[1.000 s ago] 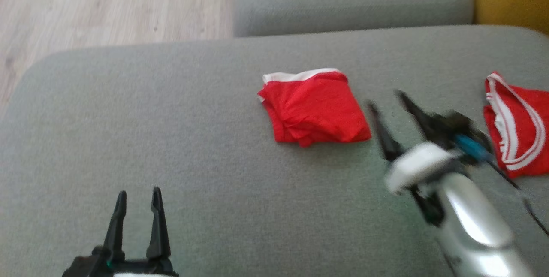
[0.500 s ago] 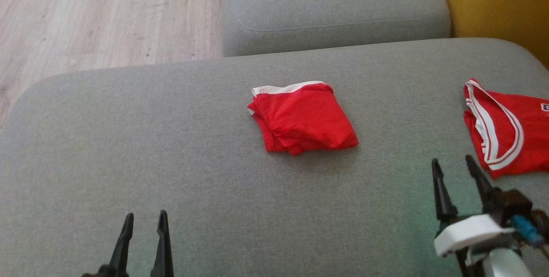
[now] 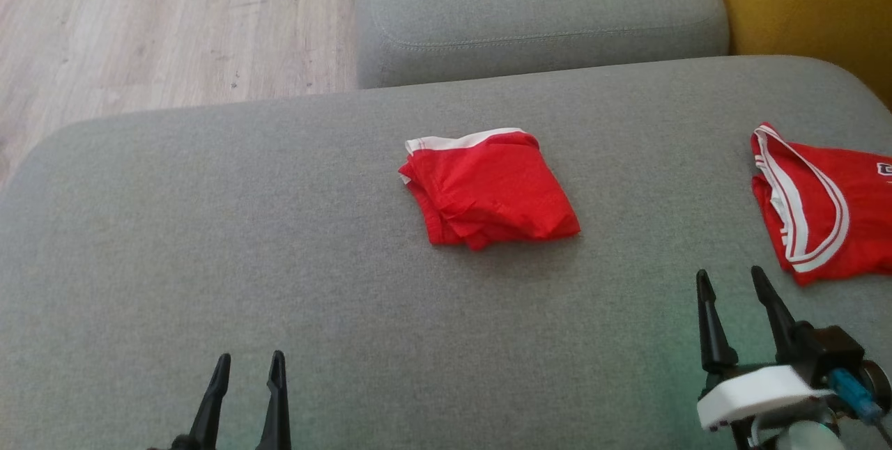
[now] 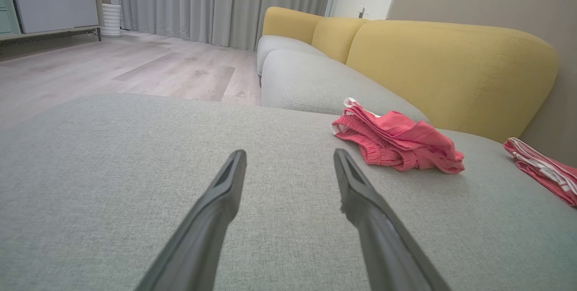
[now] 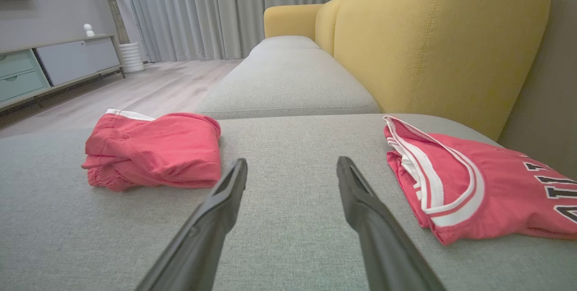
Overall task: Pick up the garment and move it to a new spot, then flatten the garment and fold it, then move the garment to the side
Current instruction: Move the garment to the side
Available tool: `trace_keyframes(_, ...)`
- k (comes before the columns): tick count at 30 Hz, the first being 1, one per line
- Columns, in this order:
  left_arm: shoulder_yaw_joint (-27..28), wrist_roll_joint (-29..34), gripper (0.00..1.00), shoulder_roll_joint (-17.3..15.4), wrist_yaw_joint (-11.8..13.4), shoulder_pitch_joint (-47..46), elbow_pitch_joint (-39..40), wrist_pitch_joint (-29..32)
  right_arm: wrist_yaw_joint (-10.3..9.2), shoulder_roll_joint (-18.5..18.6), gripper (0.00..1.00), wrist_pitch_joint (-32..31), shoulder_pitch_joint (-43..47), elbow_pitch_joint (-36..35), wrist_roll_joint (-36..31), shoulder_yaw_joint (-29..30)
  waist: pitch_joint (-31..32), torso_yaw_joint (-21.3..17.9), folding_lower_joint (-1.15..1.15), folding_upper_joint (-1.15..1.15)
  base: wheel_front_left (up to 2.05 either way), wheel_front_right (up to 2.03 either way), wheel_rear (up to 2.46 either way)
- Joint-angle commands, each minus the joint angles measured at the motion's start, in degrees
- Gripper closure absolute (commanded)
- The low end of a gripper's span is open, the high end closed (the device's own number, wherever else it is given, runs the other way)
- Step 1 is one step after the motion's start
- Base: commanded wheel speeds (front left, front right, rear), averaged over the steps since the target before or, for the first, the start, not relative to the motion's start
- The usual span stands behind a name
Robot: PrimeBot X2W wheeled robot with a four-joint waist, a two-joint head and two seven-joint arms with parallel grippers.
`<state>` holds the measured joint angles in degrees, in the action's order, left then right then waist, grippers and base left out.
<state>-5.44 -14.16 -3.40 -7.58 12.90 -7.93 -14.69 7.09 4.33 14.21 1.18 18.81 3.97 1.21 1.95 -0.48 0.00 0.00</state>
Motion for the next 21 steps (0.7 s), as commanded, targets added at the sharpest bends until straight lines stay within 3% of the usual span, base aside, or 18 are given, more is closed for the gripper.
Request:
trace_keyframes(1, 1.4, -0.32, 0.0, -0.48, 0.1, -2.28, 1.44, -0.3, 0.4, 0.02, 0.0, 0.78, -2.55, -1.88, 0.85, -1.11, -0.21, 0.26, 0.0, 0.0, 0.0, 0.0, 0.0)
trace_keyframes(5, 1.12, -0.57, 0.0, -0.47, 0.1, -2.65, 1.67, -0.3, 0.4, -0.3, 0.0, -0.23, -7.13, -1.76, 5.78, -3.55, -1.33, 0.56, 0.0, 0.0, 0.0, 0.0, 0.0)
trace_keyframes(9, -0.08, -0.85, 0.0, -0.74, 0.09, -4.07, 2.2, -0.3, 0.4, -0.1, 0.0, -9.43, -15.75, -2.42, 13.21, -4.52, -4.65, 1.28, 0.0, 0.0, 0.0, 0.0, 0.0)
trace_keyframes(12, -0.87, -1.11, 0.0, -1.0, 0.09, -5.63, 2.45, -0.3, 0.4, 0.37, 0.0, -14.26, -20.85, -1.9, 14.48, -4.01, -6.98, 2.09, 0.0, 0.0, 0.0, 0.0, 0.0)
trace_keyframes(21, -5.9, -2.35, 0.0, -1.06, 0.09, -13.04, 1.5, -0.3, 0.4, -0.8, 0.0, -32.83, -37.53, 13.15, 18.71, -1.88, -15.03, 8.96, 0.0, 0.0, 0.0, 0.0, 0.0)
